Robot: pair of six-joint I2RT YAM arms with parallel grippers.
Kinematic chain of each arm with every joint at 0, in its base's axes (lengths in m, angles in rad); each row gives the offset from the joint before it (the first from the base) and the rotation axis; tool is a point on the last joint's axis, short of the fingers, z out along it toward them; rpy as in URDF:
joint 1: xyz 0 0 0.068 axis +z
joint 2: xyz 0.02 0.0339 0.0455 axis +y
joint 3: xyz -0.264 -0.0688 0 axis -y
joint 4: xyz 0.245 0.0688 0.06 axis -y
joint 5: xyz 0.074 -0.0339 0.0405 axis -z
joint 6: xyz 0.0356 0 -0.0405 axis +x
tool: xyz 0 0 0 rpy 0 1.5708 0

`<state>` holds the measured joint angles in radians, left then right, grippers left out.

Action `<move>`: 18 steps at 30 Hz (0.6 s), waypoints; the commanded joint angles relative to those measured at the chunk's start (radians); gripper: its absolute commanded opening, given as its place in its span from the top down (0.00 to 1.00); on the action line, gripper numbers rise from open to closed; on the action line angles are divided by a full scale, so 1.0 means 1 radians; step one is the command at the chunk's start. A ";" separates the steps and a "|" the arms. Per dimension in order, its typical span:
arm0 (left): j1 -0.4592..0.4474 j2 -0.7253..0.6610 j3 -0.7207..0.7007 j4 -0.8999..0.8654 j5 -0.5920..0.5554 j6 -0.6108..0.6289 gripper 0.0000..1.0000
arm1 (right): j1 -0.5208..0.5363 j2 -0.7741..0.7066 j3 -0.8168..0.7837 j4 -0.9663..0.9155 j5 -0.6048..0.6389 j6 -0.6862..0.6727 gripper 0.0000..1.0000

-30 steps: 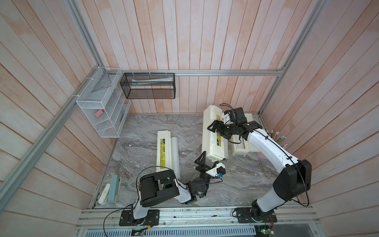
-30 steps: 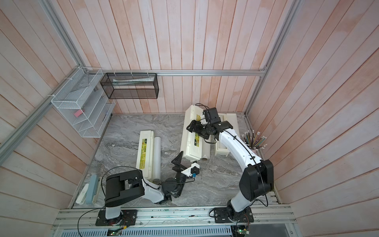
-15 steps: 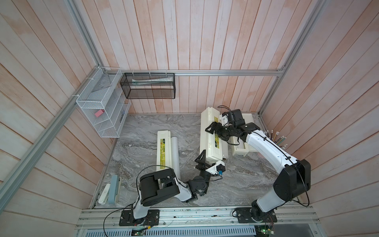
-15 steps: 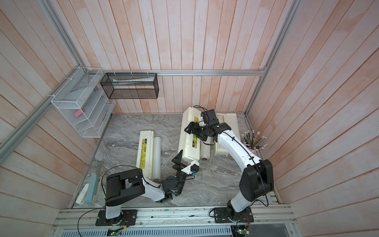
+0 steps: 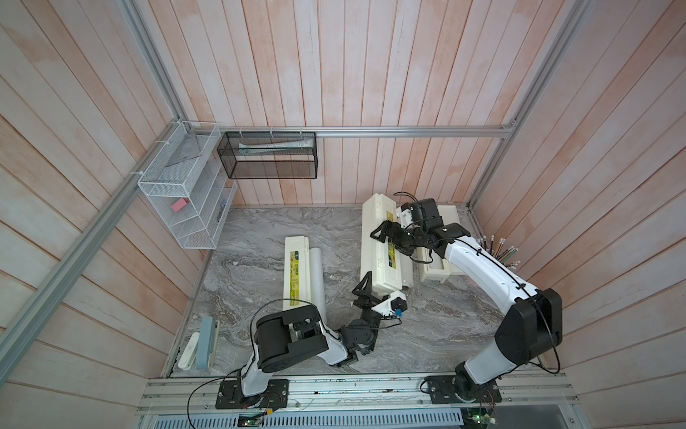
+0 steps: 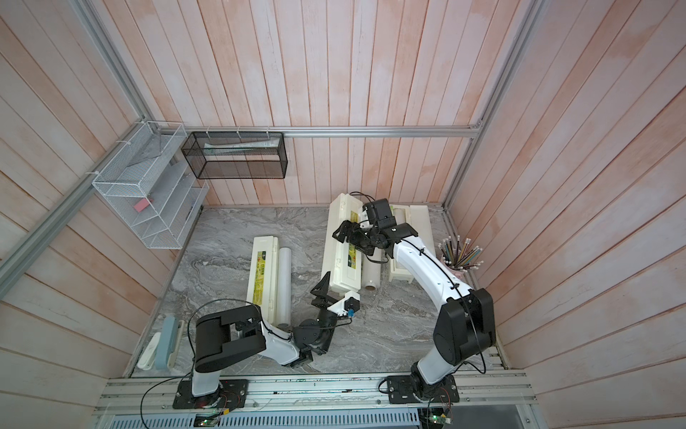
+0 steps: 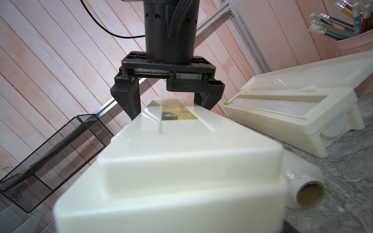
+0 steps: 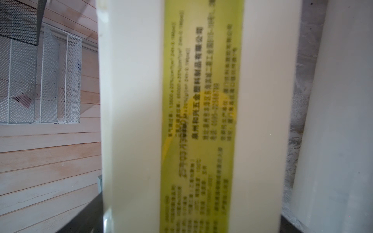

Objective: Put plastic wrap rolls into dispensers
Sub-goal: Open the lid of the plastic wrap cutting box.

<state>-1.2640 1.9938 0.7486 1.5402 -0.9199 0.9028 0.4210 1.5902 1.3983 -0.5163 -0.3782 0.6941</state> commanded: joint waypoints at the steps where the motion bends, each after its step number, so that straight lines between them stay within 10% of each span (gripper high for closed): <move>1: 0.027 0.010 0.026 0.081 -0.050 0.006 0.54 | 0.024 -0.050 -0.033 -0.031 -0.047 -0.021 0.08; 10: 0.052 0.004 0.046 0.034 -0.031 -0.029 0.79 | 0.062 -0.109 -0.142 -0.028 -0.054 -0.006 0.06; 18: 0.077 0.000 0.070 -0.043 -0.010 -0.075 0.82 | 0.125 -0.158 -0.174 -0.059 -0.020 0.022 0.05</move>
<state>-1.2327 1.9953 0.7750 1.4971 -0.9180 0.8547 0.4885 1.4769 1.2522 -0.4458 -0.3244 0.7109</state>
